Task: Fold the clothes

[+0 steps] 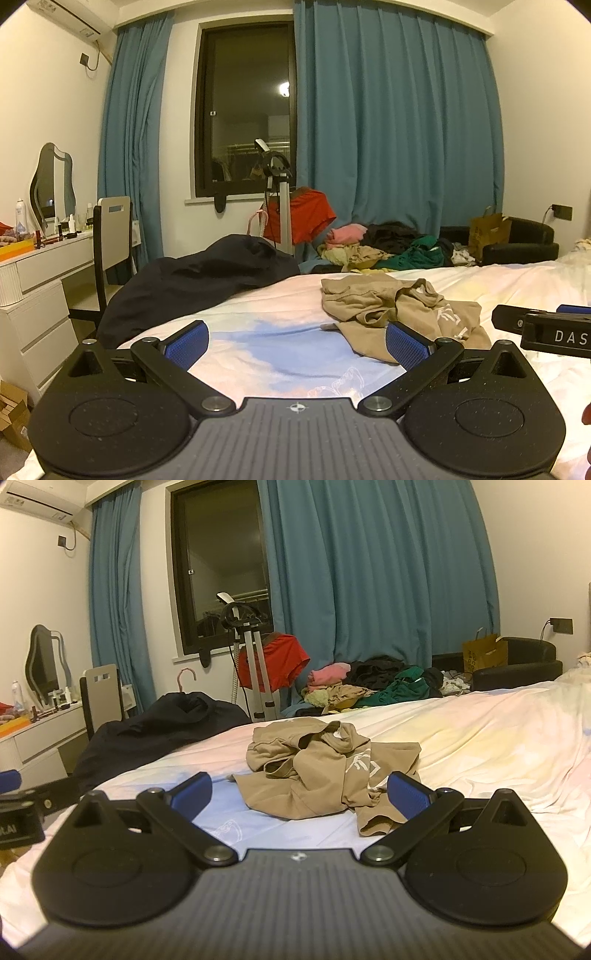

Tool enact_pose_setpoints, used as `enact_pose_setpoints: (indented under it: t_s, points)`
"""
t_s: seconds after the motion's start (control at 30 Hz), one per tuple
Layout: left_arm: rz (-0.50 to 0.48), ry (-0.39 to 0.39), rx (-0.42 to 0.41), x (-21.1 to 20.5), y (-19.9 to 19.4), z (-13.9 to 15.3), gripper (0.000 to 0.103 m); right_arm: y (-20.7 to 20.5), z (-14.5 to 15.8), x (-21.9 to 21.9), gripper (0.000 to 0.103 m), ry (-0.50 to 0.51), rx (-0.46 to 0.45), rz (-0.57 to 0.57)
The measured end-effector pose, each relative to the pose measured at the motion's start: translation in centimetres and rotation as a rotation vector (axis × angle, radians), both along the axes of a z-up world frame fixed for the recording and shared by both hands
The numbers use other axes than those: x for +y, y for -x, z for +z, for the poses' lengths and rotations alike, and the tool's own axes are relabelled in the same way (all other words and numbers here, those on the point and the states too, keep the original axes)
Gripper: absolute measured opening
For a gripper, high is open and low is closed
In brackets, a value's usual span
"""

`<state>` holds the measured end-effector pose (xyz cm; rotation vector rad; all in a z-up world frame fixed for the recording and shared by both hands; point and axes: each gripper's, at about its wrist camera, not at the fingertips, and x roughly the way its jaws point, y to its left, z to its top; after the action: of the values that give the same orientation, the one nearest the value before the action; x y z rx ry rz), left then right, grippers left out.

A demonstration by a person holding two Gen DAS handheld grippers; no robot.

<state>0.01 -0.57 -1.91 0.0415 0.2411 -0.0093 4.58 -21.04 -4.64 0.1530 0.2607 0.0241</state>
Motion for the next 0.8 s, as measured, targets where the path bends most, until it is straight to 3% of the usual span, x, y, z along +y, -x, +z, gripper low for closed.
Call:
enact_pose_setpoints:
  t_s: [0.63,0.8]
  points:
    - [-0.035,-0.011,0.041,0.1,-0.2,0.1,0.103,0.0,-0.2,-0.1,0.103,0.001,0.002,-0.006]
    - [-0.062,-0.030,0.062,-0.2,-2.0,0.0,0.103,0.0,1.2,-0.8,0.103,-0.037,-0.023,-0.051]
